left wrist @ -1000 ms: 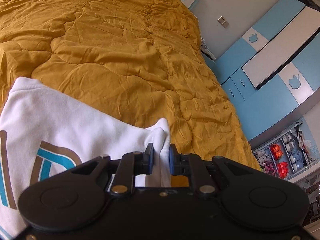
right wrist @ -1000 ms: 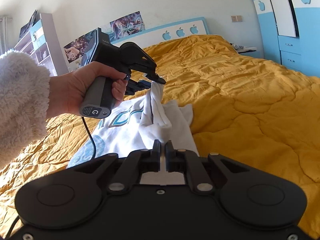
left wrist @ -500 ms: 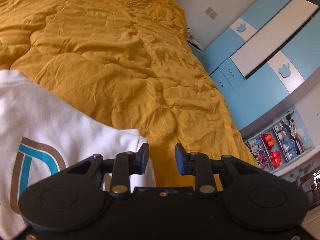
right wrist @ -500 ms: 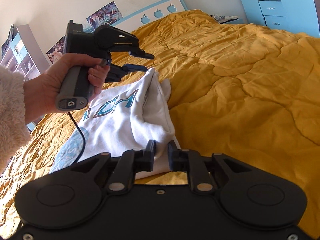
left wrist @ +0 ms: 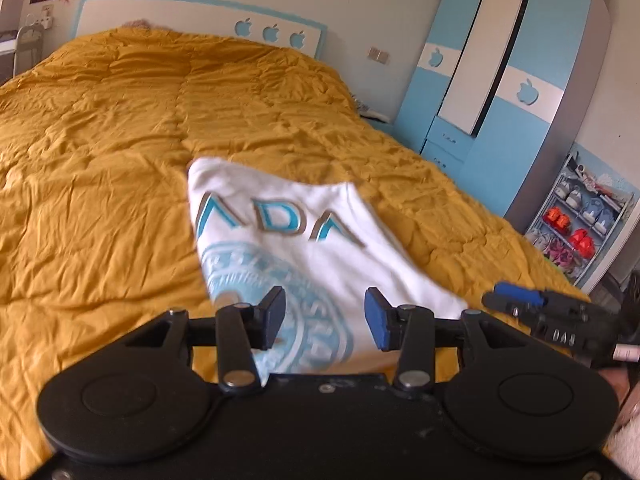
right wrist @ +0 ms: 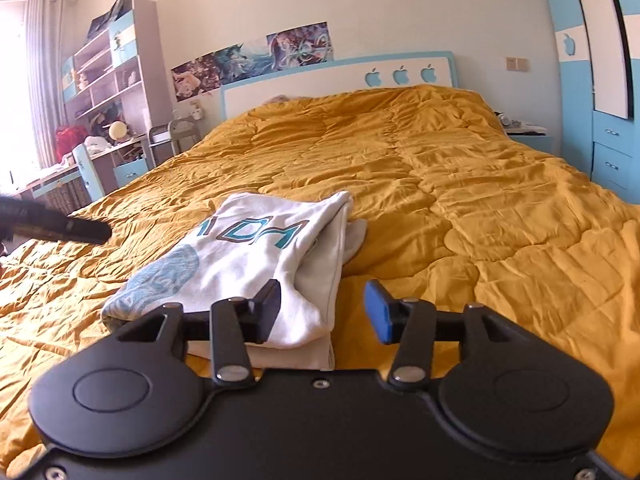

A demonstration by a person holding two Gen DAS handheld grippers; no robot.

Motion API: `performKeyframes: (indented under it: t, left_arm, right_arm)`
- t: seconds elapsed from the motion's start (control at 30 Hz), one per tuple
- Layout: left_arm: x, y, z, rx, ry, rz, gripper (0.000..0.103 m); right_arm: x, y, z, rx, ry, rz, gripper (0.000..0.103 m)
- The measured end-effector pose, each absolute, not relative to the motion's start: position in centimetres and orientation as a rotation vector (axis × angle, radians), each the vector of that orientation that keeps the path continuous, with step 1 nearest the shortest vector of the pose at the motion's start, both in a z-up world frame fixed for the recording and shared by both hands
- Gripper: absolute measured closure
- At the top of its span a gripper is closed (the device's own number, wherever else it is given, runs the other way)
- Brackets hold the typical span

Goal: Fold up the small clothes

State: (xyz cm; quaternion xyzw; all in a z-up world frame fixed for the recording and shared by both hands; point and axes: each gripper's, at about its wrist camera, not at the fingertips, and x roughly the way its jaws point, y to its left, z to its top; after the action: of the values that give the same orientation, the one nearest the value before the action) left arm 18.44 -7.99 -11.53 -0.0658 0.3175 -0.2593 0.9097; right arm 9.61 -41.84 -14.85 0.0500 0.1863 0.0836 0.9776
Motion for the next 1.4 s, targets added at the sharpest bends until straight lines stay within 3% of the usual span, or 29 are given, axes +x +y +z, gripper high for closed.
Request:
performKeyframes:
  t: [0.2, 0.43, 0.63, 0.67, 0.7, 0.73, 0.87, 0.9, 0.93, 1.1, 1.23, 1.4]
  left_arm:
    - [16.9, -6.6, -15.9, -0.045, 0.727, -0.433, 0.059]
    - [17.9, -6.0, -17.3, -0.049, 0.709, -0.393, 0.060]
    - [18.4, -7.5, -17.4, -0.023, 0.689, -0.411, 0.064]
    - [18.6, -7.7, -17.4, -0.019, 0.694, -0.417, 0.069]
    - [18.9, -7.8, -17.5, -0.024, 0.707, -0.431, 0.095]
    - [19.3, -8.1, -17.6, -0.025, 0.728, -0.430, 0.098]
    - [19.7, -8.6, -17.7, -0.005, 0.742, -0.429, 0.098]
    - [19.7, -8.6, -17.6, 0.001, 0.738, -0.428, 0.098]
    - [19.6, -8.6, -17.6, 0.005, 0.735, -0.426, 0.098]
    - [18.6, -8.2, -15.4, 0.059, 0.653, -0.364, 0.101]
    - [19.6, -8.0, -15.8, 0.059, 0.722, -0.332, 0.101]
    - [20.2, -7.9, -18.5, 0.025, 0.818, -0.307, 0.101]
  right_arm:
    - [10.6, -40.0, -15.6, -0.027, 0.413, 0.236, 0.055]
    - [11.4, -38.3, -15.9, -0.112, 0.446, 0.232, 0.057]
    - [11.9, -37.6, -16.2, -0.152, 0.467, 0.216, 0.057]
    - [12.1, -37.6, -16.2, -0.156, 0.476, 0.216, 0.057]
    - [12.3, -37.5, -16.3, -0.158, 0.491, 0.213, 0.059]
    - [12.5, -37.5, -16.4, -0.157, 0.498, 0.208, 0.061]
    - [13.2, -37.7, -16.5, -0.138, 0.530, 0.222, 0.072]
    - [13.3, -37.8, -16.4, -0.132, 0.536, 0.227, 0.086]
    - [13.4, -37.8, -16.4, -0.126, 0.542, 0.235, 0.094]
    - [13.0, -37.9, -15.3, -0.145, 0.532, 0.233, 0.096]
    - [12.6, -38.6, -14.2, -0.131, 0.535, 0.238, 0.097]
    - [13.6, -38.6, -17.1, -0.132, 0.644, 0.235, 0.097]
